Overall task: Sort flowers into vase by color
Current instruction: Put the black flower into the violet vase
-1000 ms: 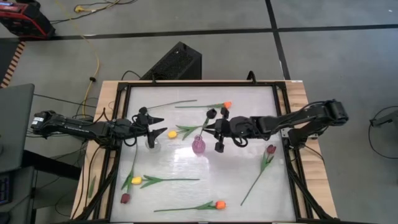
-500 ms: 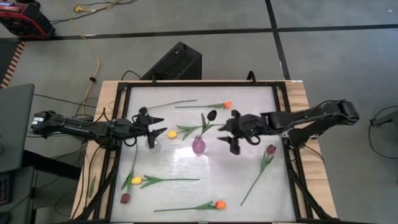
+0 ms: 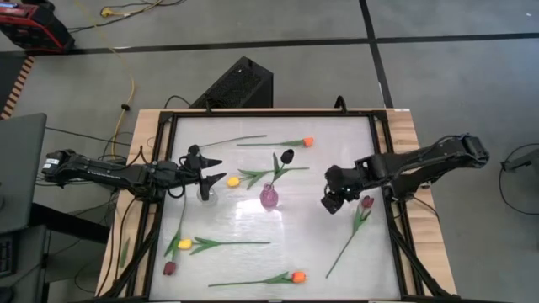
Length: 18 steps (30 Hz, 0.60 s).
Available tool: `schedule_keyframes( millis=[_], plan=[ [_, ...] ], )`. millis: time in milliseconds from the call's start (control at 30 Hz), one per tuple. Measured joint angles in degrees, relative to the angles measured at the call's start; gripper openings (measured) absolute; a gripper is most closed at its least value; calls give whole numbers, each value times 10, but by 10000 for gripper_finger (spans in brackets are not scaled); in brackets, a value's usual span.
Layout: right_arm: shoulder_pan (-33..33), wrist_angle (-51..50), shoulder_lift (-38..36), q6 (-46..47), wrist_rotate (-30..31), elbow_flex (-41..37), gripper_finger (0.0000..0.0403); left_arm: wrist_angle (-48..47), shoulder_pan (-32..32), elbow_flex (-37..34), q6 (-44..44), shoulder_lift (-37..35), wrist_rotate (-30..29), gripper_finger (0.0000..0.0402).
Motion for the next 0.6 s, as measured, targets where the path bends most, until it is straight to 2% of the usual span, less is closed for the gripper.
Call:
schedule_keyframes(
  millis=[233, 333, 533, 600],
  plan=[
    [73, -12, 0, 144, 7, -1, 205, -4, 0, 0, 21, 0, 0, 222],
    [91, -11, 0, 179, 26, -1, 205, -11, 0, 0, 22, 0, 0, 222],
    [73, -10, 0, 117, 67, -1, 205, -28, 0, 0, 28, 0, -2, 222],
    [59, -10, 0, 84, 85, -1, 205, -40, 4, 0, 23, 0, -24, 222]
  ],
)
